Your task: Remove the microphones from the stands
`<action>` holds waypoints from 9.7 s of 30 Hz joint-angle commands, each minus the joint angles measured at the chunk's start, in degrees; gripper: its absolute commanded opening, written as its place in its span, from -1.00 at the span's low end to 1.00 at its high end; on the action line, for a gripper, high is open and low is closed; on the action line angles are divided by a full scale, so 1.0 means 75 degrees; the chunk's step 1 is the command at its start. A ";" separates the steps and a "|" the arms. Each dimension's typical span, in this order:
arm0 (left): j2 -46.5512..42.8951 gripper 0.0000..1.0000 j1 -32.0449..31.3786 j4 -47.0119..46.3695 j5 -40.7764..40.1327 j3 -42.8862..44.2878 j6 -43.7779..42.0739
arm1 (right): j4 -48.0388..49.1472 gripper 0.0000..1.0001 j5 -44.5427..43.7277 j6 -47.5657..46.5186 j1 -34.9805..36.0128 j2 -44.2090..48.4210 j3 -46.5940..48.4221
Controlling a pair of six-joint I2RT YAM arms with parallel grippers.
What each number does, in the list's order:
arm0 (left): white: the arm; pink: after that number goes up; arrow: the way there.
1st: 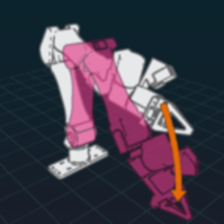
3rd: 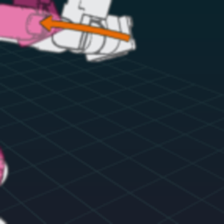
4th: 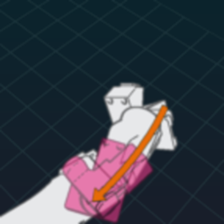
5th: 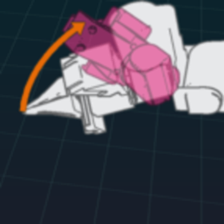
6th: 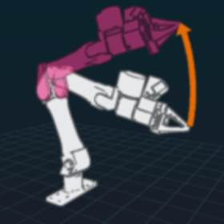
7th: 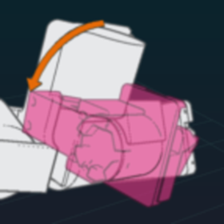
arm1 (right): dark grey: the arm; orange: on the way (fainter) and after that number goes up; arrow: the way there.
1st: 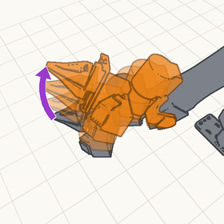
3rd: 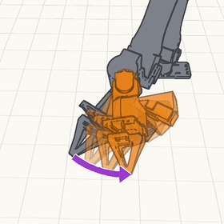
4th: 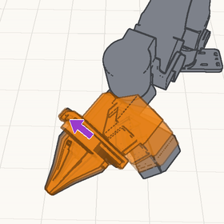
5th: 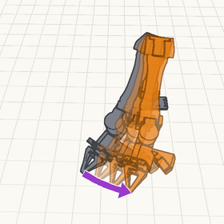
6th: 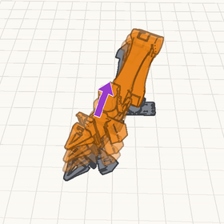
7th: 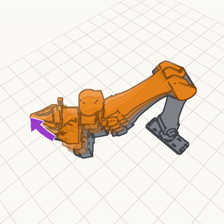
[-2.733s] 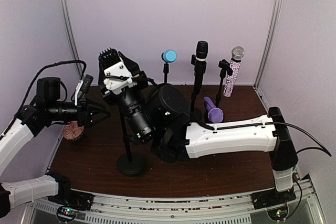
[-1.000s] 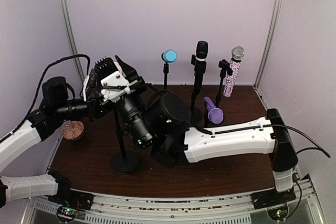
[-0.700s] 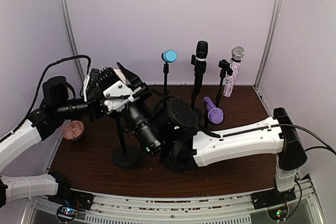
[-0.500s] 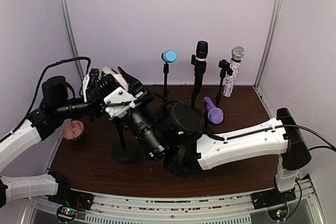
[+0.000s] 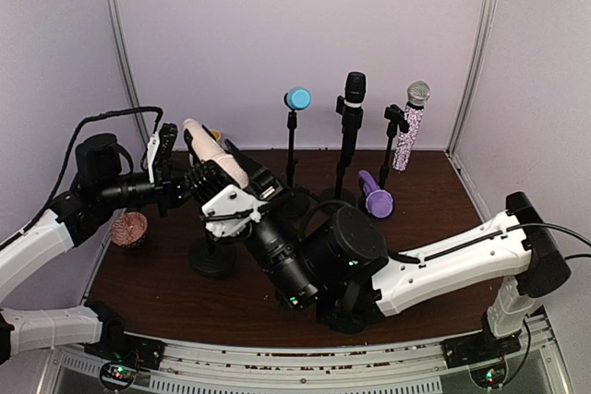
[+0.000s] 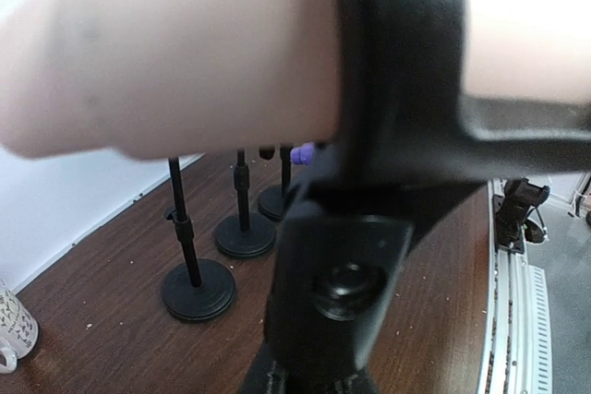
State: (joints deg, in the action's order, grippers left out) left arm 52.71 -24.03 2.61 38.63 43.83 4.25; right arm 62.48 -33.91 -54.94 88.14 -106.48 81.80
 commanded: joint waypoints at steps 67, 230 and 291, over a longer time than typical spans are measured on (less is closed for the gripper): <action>-0.1288 -1.00 0.0943 0.1396 0.1434 -0.0233 -0.0993 | -0.7894 -1.00 0.0245 1.4419 -0.2597 -0.2635 0.2212; -0.0655 -0.39 0.0973 -0.1054 0.1240 -0.1630 -0.1262 | -0.5171 0.35 0.8316 1.2937 -0.2925 -0.1268 -0.0361; -0.2157 0.42 0.1587 0.3653 -0.2017 0.0155 -0.1539 | -0.7788 -1.00 0.3422 0.9060 -0.3068 -0.1520 0.0193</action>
State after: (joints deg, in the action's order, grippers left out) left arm 35.94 -12.58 33.06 25.96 42.98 -6.50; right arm 10.24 10.22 23.42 63.51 -119.96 86.13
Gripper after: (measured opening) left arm 0.711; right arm 0.115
